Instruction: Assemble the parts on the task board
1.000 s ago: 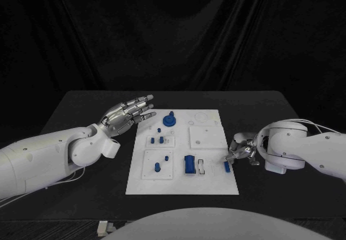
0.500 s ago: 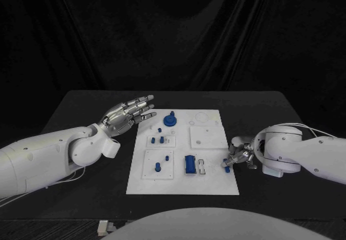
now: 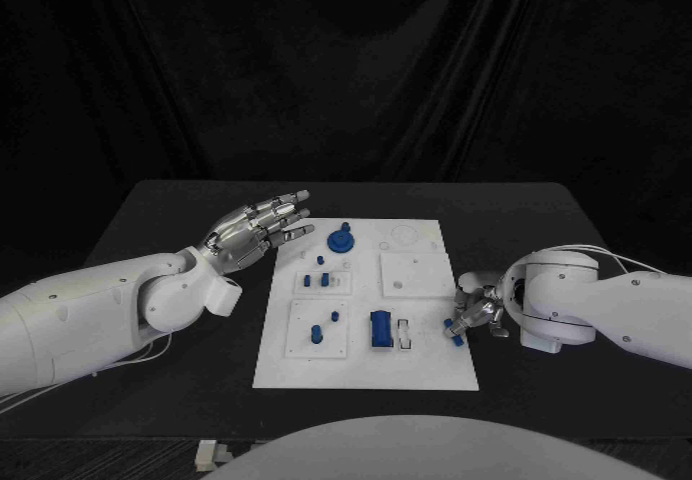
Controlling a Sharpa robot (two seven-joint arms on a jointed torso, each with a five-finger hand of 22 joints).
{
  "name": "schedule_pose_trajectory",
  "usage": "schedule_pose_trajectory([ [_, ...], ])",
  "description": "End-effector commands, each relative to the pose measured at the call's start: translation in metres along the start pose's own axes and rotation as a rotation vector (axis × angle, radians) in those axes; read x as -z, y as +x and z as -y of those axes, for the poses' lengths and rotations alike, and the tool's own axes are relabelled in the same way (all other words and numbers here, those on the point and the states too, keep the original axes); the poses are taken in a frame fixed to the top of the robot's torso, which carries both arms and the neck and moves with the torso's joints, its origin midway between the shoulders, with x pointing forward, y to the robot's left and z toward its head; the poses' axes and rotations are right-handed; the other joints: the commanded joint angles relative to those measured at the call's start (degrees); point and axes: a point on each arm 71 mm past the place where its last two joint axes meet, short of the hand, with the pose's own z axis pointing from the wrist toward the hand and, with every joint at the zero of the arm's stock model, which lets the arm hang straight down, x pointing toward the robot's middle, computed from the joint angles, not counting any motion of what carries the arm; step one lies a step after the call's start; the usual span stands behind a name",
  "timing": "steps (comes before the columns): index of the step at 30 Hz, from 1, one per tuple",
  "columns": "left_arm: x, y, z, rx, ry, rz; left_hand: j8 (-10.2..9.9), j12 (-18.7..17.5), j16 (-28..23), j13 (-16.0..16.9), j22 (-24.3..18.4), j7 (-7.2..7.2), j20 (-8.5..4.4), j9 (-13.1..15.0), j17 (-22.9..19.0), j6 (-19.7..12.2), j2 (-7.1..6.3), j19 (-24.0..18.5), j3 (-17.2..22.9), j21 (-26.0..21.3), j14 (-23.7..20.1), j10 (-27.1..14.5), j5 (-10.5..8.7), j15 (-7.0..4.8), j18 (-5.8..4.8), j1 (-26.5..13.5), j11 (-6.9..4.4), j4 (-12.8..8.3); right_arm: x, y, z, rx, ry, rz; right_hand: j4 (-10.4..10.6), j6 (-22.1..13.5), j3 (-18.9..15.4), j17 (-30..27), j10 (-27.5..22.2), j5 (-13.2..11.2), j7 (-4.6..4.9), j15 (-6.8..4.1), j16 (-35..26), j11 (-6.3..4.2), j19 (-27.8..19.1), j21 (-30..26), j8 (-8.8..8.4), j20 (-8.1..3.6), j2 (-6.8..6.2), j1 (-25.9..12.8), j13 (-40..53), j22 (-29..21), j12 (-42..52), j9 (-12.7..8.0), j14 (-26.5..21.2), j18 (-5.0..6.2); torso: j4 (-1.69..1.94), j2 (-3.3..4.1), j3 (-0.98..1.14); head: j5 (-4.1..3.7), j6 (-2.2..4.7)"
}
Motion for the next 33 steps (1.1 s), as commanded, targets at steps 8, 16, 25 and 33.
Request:
schedule_pose_trajectory([
  [8,0.000,0.002,-0.001,0.019,0.004,-0.015,0.33,0.35,0.30,0.08,0.02,0.35,-0.01,0.04,0.11,-0.10,0.11,0.26,0.08,0.26,0.05,-0.03,0.38,0.55,-1.19,-0.61,0.37,-0.53,-0.002,0.004,0.001,-0.033,0.023,0.062,-7.38,2.62,6.88,0.27,6.06,0.27,-0.16,0.21,-0.30,0.21,0.35,1.55,-3.89,0.34,-0.11,1.16,15.08,2.47,0.15,-10.73,3.56,0.71,0.00,0.01,0.00,0.06,0.00],
  [16,0.001,0.002,-0.001,0.021,-0.001,-0.018,0.35,0.37,0.53,0.08,0.07,0.42,0.00,0.04,0.17,-0.12,0.28,0.32,0.31,0.29,0.14,-0.02,0.41,0.75,-1.34,-0.77,0.46,-0.69,0.001,0.005,-0.002,-0.066,0.004,0.081,-7.96,4.11,7.21,0.15,6.06,2.70,-0.75,-0.20,-0.19,-0.32,0.45,1.62,-2.35,0.03,-0.28,-0.04,15.08,2.69,0.15,-9.95,3.59,0.74,0.00,0.01,0.00,0.52,0.00],
  [25,0.000,0.002,-0.002,0.019,-0.010,-0.015,0.42,0.42,0.94,0.10,0.15,0.47,0.01,0.05,0.27,-0.07,0.37,0.42,0.66,0.34,0.30,-0.02,0.49,1.02,-1.58,-0.99,0.51,-0.96,0.014,0.009,0.005,-0.264,-0.004,0.017,-7.79,3.83,7.13,0.08,6.06,3.07,-0.80,-0.26,-0.16,-0.36,0.38,0.63,-2.41,-0.04,-0.44,-0.90,15.08,2.51,0.15,-10.01,3.61,0.89,0.00,0.01,-0.01,0.92,0.00],
  [33,-0.002,0.003,-0.003,0.020,-0.015,-0.020,0.48,0.43,1.58,0.10,0.13,0.48,0.00,0.05,0.41,-0.05,0.33,0.48,0.97,0.37,0.57,-0.02,0.49,1.24,-1.87,-1.29,0.52,-1.26,0.019,0.003,-0.001,-0.357,-0.022,-0.007,-7.72,3.86,7.07,0.16,6.06,3.01,-0.85,-0.27,-0.10,-0.39,0.40,0.60,-2.38,-0.06,-0.49,-1.18,15.08,2.52,0.15,-10.03,3.64,0.89,0.00,0.01,0.00,0.69,0.00],
])
